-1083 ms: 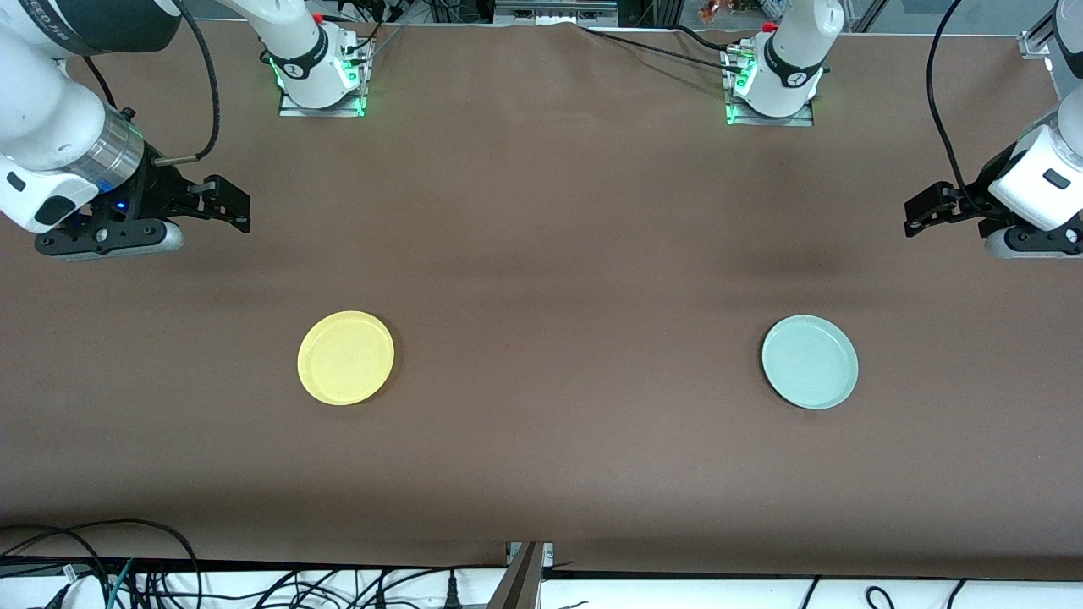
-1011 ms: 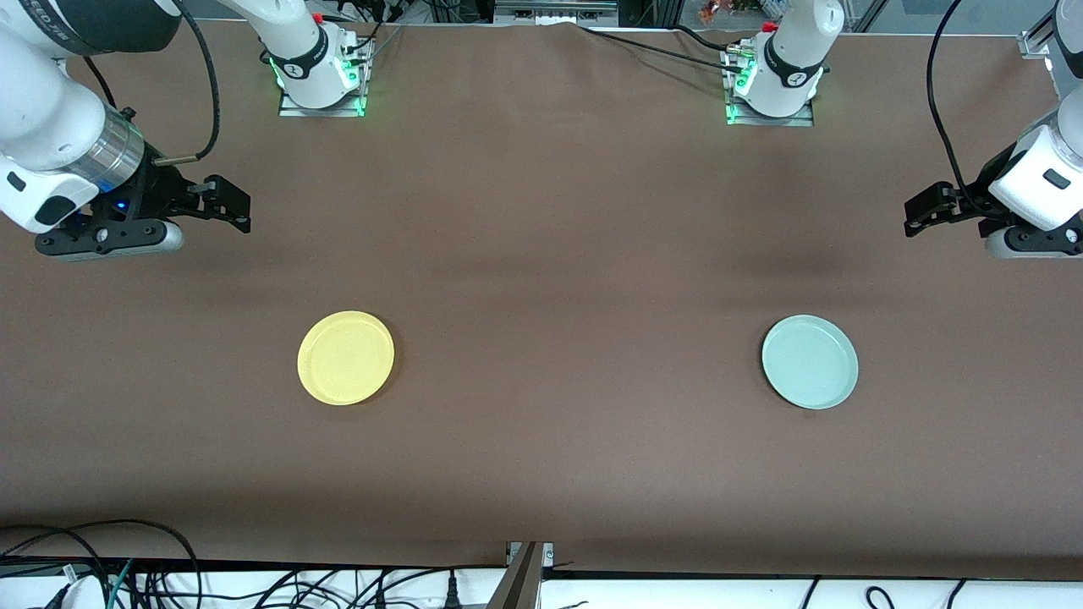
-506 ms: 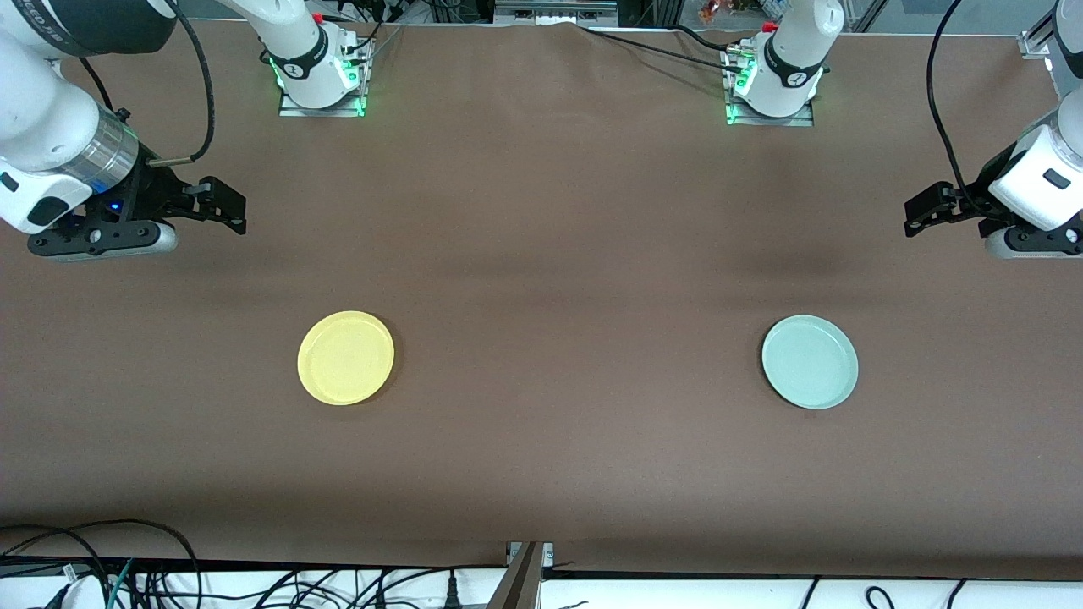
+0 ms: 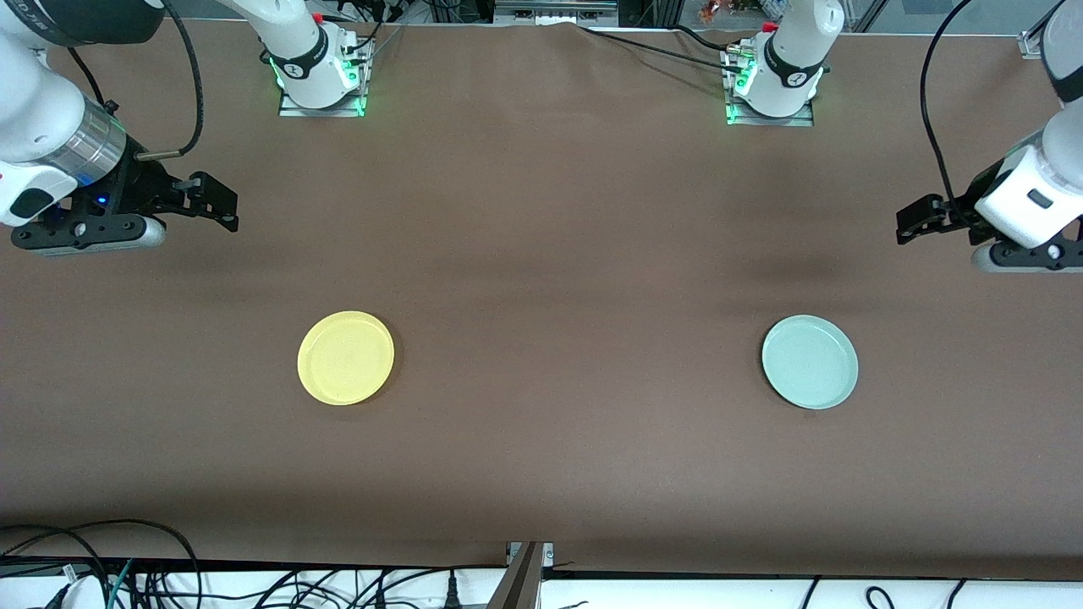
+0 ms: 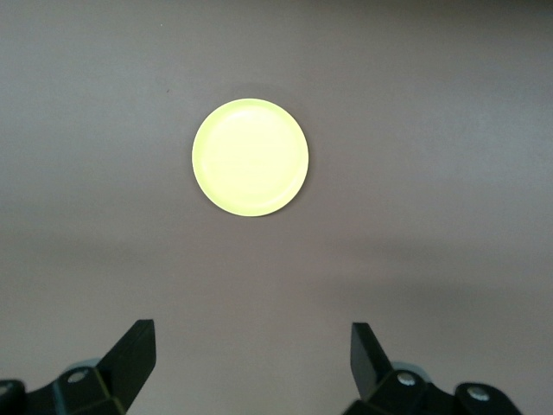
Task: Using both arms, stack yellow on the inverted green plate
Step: 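Reach the left gripper down to the rim of the green plate, then grasp the green plate rim with the left gripper and lift it, then flip the green plate with the left gripper while the right gripper reaches the yellow plate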
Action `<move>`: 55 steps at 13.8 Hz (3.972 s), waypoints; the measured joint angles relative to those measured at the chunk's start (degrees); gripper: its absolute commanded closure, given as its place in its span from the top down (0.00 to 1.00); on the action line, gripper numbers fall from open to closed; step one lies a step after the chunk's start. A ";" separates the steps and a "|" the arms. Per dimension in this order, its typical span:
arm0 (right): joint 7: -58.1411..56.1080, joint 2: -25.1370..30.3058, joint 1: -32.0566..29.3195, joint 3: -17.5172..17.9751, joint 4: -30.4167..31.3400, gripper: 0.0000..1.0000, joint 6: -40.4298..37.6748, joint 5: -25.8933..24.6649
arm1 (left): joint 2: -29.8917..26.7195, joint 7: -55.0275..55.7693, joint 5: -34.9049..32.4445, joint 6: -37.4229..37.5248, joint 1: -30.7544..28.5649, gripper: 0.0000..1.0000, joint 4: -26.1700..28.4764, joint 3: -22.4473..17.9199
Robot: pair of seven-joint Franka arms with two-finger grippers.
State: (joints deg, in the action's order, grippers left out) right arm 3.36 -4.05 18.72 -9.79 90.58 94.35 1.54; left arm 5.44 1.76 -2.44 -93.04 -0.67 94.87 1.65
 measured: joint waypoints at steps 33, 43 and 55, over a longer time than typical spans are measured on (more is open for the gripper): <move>-0.04 -0.24 0.20 0.49 0.04 1.00 0.03 -0.01 | 35.01 -24.22 -2.98 -37.75 -3.12 0.00 -2.61 0.57; -0.04 -0.23 0.46 0.72 0.03 1.00 0.19 -0.01 | 31.64 -6.46 -26.20 -11.20 20.95 0.00 -14.67 0.79; -0.15 0.07 0.23 -0.06 -0.18 1.00 0.66 -1.60 | 36.23 14.89 -47.14 0.30 42.23 0.00 -17.78 0.15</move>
State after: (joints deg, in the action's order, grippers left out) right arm 3.21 -3.97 18.95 -9.85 90.39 95.01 -0.07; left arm 41.66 16.65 -49.58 -92.74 41.57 77.09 1.80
